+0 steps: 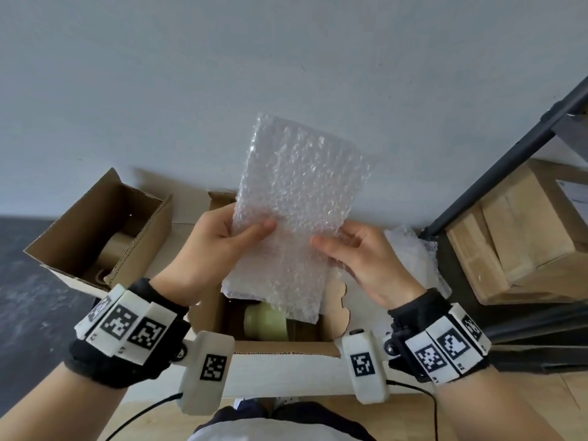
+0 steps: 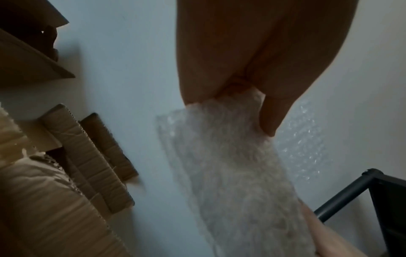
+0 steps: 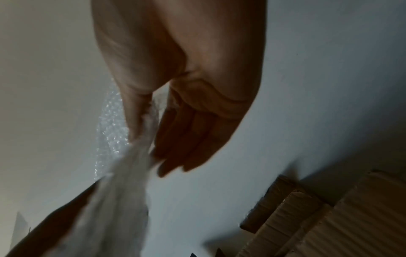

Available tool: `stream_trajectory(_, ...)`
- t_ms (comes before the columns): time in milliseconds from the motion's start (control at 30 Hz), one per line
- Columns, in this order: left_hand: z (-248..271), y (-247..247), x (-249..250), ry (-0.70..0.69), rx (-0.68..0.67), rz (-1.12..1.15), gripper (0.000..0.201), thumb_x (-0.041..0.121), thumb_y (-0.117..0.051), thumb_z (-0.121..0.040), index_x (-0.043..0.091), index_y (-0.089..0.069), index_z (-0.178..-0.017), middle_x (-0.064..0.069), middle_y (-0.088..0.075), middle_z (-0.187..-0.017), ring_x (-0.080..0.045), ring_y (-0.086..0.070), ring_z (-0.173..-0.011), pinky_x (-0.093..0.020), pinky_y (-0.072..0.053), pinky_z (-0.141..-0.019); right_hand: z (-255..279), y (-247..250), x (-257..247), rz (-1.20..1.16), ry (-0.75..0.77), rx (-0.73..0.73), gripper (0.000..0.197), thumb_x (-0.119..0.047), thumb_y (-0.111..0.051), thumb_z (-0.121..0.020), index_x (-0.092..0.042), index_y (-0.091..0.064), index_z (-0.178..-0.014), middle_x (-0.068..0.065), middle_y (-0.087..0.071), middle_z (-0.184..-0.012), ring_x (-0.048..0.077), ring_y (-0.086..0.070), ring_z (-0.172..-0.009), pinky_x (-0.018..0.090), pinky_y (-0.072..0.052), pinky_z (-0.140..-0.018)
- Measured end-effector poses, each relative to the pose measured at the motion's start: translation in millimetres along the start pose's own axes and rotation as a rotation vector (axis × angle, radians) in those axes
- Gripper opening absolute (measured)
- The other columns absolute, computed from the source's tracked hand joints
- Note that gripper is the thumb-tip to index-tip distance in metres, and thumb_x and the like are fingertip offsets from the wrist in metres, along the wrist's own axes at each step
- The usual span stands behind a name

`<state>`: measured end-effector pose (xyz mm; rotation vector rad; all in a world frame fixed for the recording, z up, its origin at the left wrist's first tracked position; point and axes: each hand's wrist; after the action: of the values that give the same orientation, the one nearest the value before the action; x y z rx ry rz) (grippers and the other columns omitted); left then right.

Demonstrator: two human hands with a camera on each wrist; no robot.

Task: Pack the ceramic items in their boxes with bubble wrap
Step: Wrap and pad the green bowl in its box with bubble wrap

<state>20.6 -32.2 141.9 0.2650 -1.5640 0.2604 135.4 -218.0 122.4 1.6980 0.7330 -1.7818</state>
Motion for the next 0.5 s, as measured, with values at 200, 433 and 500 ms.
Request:
stream_trajectory(200, 8, 17, -13, 0.075, -0.052, 0.13, 0.031, 0.022, -0.06, -0.079, 0.01, -0.066, -0.106, -0.007, -0.074, -0.096, -0.022, -0.072, -0.084, -0.025, -0.057, -0.065, 5, 6, 10, -0.193, -0.046, -0.066, 0.019, -0.015, -0.062, -0.083, -0.02, -0.07, -0.1, 0.004, -0.074, -0.089, 0.012, -0.07, -0.076, 0.019, -0.053, -0.062)
stream_trajectory(433, 16, 28, -28, 0.113, -0.123, 0.233, 0.02, 0.01, -0.058, -0.082, 0.018, -0.074, -0.09, -0.008, -0.071, -0.089, -0.02, -0.068, -0.073, -0.027, -0.057, -0.062, 8, 4, 16, -0.195, -0.091, -0.122, 0.044, 0.002, -0.048, -0.092, -0.025, -0.076, -0.071, -0.005, -0.073, -0.078, 0.01, -0.065, -0.067, 0.021, -0.051, -0.06)
stream_trajectory(500, 18, 32, -26, 0.136, -0.203, 0.24, 0.03, 0.009, -0.042, -0.081, 0.009, -0.072, -0.086, -0.006, -0.068, -0.083, -0.017, -0.064, -0.064, -0.022, -0.052, -0.053, 7, 5, 15, -0.146, -0.109, -0.121, 0.046, 0.0, -0.043, -0.094, -0.027, -0.076, -0.076, -0.008, -0.072, -0.086, 0.012, -0.063, -0.073, 0.023, -0.051, -0.064)
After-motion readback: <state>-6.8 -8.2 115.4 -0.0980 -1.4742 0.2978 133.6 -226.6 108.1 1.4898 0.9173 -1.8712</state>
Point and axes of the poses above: each hand's wrist, its own z-axis away from the middle knuckle, its own y-axis out of the back of the hand, x = y × z
